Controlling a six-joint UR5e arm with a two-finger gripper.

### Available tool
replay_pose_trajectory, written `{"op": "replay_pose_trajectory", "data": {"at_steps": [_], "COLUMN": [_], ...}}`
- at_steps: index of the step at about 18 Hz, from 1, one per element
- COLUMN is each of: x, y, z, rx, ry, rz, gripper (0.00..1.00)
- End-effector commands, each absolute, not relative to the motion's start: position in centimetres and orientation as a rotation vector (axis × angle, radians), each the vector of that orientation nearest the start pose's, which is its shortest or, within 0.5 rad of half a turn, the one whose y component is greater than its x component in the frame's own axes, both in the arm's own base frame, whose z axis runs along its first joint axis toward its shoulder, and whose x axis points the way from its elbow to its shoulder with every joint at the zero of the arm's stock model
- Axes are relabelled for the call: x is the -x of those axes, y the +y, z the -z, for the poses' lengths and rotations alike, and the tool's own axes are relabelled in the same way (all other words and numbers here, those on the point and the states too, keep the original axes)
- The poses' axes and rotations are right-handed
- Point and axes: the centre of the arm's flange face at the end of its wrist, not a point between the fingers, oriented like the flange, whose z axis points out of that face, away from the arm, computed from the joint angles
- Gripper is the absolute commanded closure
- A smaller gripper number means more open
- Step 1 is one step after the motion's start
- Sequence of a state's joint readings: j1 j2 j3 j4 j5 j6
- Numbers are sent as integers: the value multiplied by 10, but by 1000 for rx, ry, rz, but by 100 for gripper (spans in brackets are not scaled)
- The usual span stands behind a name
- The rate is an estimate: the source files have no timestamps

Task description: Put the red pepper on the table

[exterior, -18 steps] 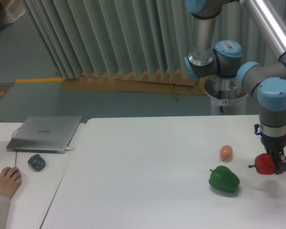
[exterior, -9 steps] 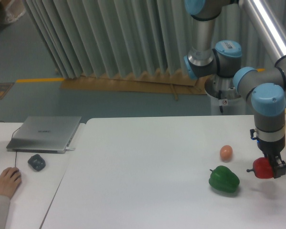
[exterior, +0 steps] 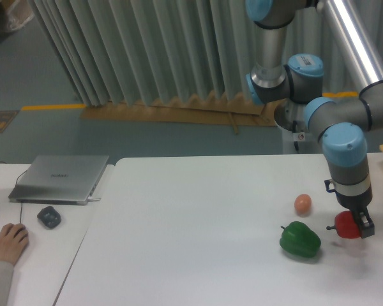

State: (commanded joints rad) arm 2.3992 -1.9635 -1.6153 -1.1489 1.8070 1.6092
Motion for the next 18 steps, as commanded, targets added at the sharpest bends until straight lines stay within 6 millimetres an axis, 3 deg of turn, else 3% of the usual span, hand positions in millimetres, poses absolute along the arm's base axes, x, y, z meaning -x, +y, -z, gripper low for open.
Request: {"op": "replay_pose_trajectory", "data": {"at_steps": [4, 8, 16, 18], "x": [379, 379, 377, 374], "y": [497, 498, 498, 498], "z": [-291, -290, -290, -301], "rx": [3112, 3107, 3106, 3110], "ry": [1284, 1287, 1285, 1233], "rz": [-114, -113, -108, -137], "gripper": [53, 0, 0, 0]}}
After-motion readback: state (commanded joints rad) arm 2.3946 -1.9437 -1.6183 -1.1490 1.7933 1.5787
